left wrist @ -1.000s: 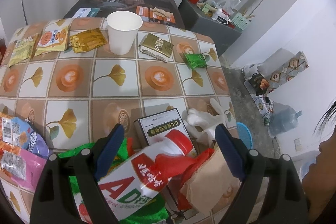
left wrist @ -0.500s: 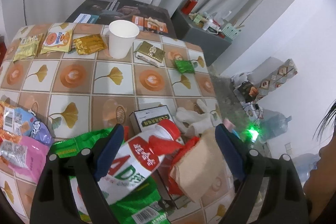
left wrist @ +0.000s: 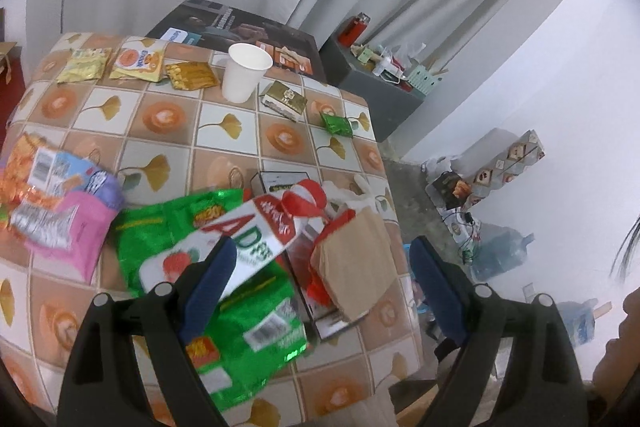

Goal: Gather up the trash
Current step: 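Carry the pink sponge over the blue wastebasket and open the right tool, then move the right tool to the table and grasp the brown paper bag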

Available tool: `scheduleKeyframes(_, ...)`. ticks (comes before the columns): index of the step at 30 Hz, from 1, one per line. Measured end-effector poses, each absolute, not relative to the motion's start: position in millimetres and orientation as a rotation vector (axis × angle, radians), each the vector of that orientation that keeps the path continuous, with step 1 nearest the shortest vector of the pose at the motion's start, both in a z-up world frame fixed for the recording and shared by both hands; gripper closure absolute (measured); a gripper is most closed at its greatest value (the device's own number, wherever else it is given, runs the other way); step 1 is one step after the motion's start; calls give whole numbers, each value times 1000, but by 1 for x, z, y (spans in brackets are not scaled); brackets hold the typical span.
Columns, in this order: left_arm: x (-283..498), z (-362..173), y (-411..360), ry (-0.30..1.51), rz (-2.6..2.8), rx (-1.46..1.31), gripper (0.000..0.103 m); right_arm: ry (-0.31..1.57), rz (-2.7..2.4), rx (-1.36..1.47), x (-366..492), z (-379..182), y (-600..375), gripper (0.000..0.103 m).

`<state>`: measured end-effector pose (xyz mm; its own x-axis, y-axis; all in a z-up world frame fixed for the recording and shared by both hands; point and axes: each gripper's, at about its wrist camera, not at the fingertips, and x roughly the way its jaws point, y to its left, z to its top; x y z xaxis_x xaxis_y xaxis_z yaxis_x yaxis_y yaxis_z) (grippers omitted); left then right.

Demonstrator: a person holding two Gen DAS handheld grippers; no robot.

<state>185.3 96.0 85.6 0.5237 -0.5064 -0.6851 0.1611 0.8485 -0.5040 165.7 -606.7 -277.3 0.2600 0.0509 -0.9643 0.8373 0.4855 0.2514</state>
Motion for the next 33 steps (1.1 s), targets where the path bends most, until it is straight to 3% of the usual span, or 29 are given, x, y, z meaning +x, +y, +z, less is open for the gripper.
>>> scheduleKeyframes(4,171,84,106,943,-400,-428,17,1131,-646,788,141,-253,-616,8)
scheduleKeyframes(14,163,84,116,931,-386,-450,17,1228,-628,623,144,-281,-585,12)
scheduleKeyframes(21,163,85,117,917,-382,-438,17,1104,-620,588,125,-248,-563,12)
scheduleKeyframes(33,132,81,123,816,-305,-336,17,716,-519,161,65,-54,-433,8)
